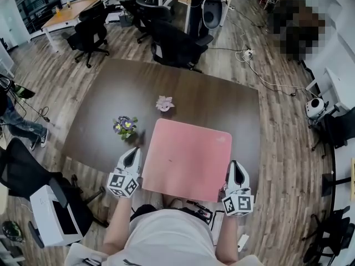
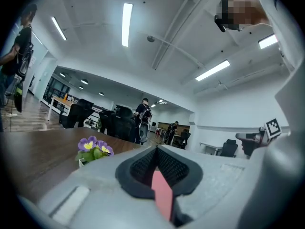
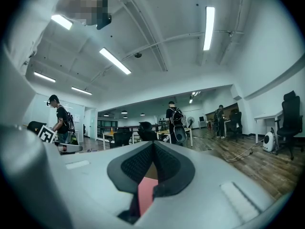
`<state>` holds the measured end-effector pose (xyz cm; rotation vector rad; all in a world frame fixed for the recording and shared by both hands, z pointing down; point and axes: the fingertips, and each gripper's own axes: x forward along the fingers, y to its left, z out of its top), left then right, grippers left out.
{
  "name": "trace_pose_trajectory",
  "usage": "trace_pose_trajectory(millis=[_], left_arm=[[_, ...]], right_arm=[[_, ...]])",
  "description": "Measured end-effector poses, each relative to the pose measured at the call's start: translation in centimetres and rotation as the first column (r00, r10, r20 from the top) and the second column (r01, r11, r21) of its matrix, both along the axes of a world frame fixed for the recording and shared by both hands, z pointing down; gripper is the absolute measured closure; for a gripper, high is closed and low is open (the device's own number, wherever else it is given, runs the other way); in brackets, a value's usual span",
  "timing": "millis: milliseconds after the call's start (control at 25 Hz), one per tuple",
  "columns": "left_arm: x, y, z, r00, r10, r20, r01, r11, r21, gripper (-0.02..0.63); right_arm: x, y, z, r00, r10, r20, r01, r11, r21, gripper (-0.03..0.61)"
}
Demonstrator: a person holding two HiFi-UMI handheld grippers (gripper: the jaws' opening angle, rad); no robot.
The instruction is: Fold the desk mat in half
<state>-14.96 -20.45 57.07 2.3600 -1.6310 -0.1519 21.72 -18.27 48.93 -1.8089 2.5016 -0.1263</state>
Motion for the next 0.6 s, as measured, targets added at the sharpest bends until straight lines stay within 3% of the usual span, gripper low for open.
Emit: trace_pose_trajectory(millis=[200, 360, 520, 600], left_arm=[[-0.2, -1.2, 1.8, 1.000, 0.010, -0.020, -0.011, 0.999, -0.050, 0.569], [0.6, -2.8, 4.5, 0.999, 0.043, 0.022, -0.039, 0.990, -0.133, 0.499], [2.3, -4.4, 9.9, 0.989, 0.120, 0.083, -0.090, 0.951, -0.296, 0.329], [3.5, -4.8, 12.4, 0.978, 0.172, 0.114, -0.118, 0.918, -0.380, 0.287]], right_arm=[[-0.3, 0.7, 0.3, 1.000, 0.019, 0.016, -0.019, 1.000, -0.007, 0.578], [-0.3, 1.2, 0.5, 1.000, 0.019, 0.017, -0.019, 1.000, -0.017, 0.578], [-0.2, 1.7, 0.9, 1.000, 0.021, 0.009, -0.021, 0.999, -0.029, 0.578], [-0.2, 1.8, 1.2, 1.000, 0.025, 0.018, -0.024, 0.999, -0.038, 0.578]])
